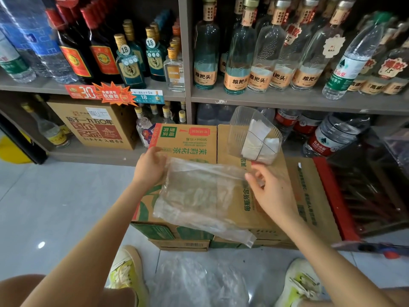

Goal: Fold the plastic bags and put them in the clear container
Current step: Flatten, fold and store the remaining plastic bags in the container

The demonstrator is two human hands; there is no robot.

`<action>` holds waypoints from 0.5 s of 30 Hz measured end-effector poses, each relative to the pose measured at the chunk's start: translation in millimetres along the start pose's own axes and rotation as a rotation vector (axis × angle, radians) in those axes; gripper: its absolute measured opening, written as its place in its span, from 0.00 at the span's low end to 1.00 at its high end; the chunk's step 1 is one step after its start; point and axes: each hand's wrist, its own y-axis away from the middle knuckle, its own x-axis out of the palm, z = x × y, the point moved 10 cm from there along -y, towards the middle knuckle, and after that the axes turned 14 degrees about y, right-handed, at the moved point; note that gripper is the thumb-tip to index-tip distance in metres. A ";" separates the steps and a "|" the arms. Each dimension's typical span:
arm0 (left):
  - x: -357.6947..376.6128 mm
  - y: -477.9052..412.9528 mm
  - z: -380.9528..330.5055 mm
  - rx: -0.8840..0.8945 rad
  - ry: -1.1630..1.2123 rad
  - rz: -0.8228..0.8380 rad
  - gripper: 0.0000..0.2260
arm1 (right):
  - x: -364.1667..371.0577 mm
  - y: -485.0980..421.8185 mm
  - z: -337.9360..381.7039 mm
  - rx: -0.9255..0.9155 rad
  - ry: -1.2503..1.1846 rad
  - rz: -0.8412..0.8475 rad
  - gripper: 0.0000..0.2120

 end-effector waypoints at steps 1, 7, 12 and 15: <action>-4.0 8.0 5.5 -0.048 -0.009 -0.023 0.17 | 3.1 8.1 4.6 -0.015 -0.018 0.007 0.19; -13.4 85.7 45.6 -0.277 -0.044 0.044 0.17 | 17.2 55.9 27.3 -0.051 -0.141 0.049 0.24; -5.2 118.7 67.3 -0.517 0.463 0.064 0.13 | 22.7 100.4 3.0 0.237 0.085 0.195 0.23; 2.1 126.6 69.5 -0.587 0.652 0.074 0.10 | 35.2 118.3 -2.6 0.312 0.085 0.323 0.19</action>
